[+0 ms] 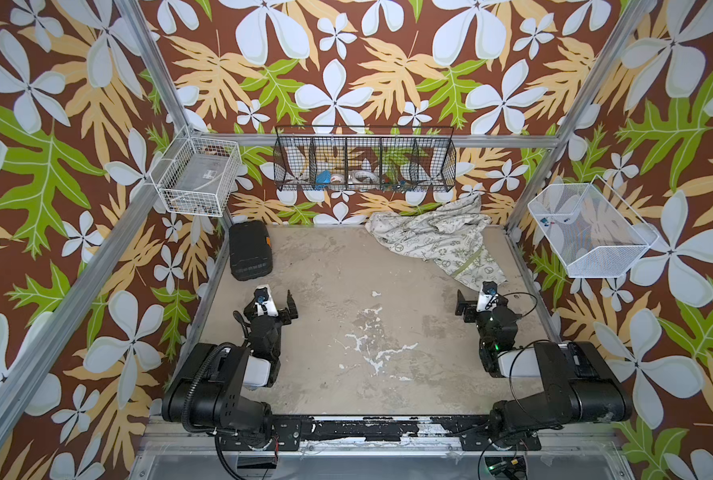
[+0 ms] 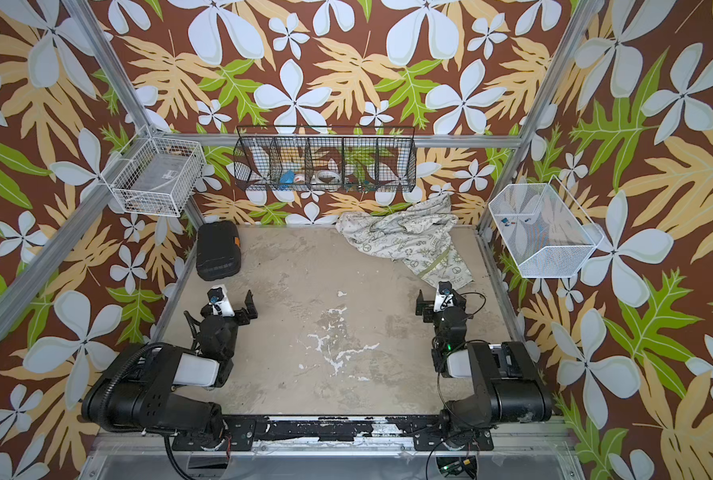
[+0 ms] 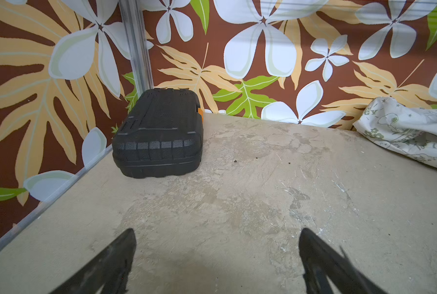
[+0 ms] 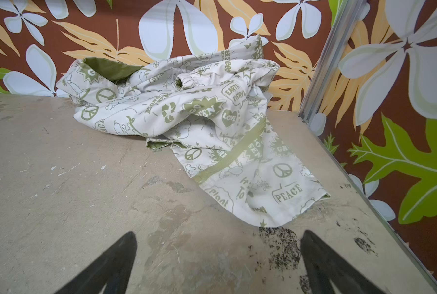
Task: Unzip the jacket
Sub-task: Flatten out the jacket at the center of the board.
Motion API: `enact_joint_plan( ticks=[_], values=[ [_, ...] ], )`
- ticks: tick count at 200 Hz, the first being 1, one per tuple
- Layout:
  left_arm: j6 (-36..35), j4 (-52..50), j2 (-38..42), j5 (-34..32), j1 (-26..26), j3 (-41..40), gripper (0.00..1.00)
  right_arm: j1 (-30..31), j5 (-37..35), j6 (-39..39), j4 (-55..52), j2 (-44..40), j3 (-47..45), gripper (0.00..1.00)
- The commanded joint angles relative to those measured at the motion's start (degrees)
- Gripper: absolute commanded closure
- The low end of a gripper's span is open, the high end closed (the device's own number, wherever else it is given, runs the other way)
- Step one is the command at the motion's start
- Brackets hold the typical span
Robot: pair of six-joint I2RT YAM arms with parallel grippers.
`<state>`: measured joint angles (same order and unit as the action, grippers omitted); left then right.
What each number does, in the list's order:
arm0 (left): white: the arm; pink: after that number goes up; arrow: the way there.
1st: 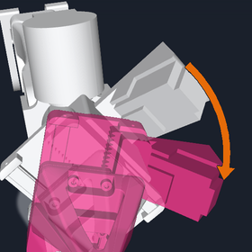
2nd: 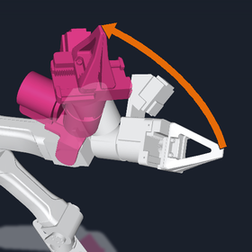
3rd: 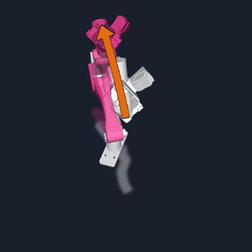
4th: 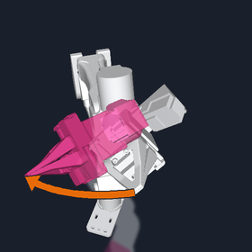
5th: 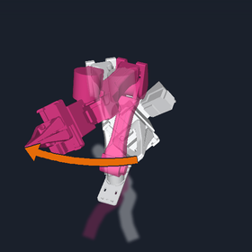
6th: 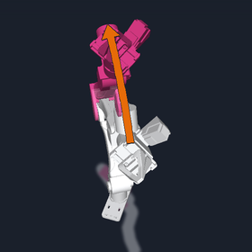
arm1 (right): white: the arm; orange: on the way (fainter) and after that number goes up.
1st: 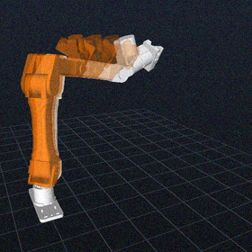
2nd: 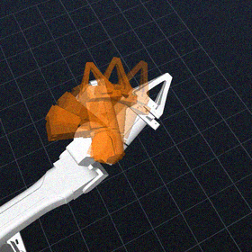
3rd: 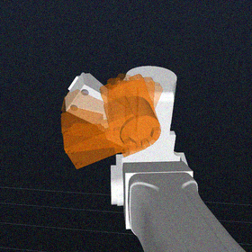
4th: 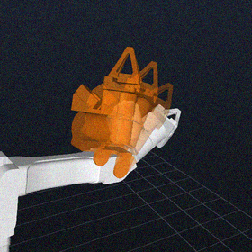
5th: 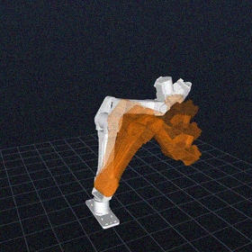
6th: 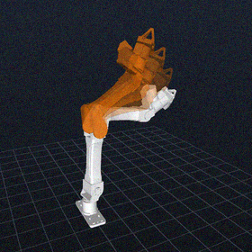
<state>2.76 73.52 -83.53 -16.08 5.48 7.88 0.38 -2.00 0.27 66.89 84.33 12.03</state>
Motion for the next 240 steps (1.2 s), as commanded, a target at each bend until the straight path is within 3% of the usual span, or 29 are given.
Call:
enact_joint_plan(
  ticks=[1,174,189,196,204,215,224,240],
  values=[
    [0.18,2.64,0.03,-0.45,0.05,0.21,0.00,0.01,-0.58,0.18,1.59,-0.04,0.13,0.00],
    [0.31,1.98,-0.06,1.06,-0.64,0.58,0.00,-0.38,0.20,-0.14,1.62,0.05,0.18,0.00],
    [-2.10,-0.97,3.58,3.99,0.20,1.08,0.00,-0.31,-1.19,-0.49,3.00,-1.49,-0.13,0.00],
    [-4.12,-9.60,8.01,3.26,2.47,3.47,0.00,0.43,-4.21,-0.58,-2.38,-5.24,1.77,0.00],
    [-4.55,-20.04,12.74,-0.45,5.07,7.72,0.00,0.94,-8.76,-1.85,-17.01,-9.95,6.81,0.00],
    [0.44,-30.50,17.60,-1.80,5.68,12.46,0.00,-0.37,-14.86,-14.78,-31.22,-13.90,13.82,0.00],
    [3.69,-34.72,21.10,-1.87,5.63,14.37,0.00,-3.07,-11.08,-22.83,-39.45,-15.41,17.86,0.00],
    [7.97,-37.72,26.43,-1.32,5.66,14.75,0.00,-5.54,-2.53,-27.32,-42.04,-15.12,21.56,0.00]
  ],
)
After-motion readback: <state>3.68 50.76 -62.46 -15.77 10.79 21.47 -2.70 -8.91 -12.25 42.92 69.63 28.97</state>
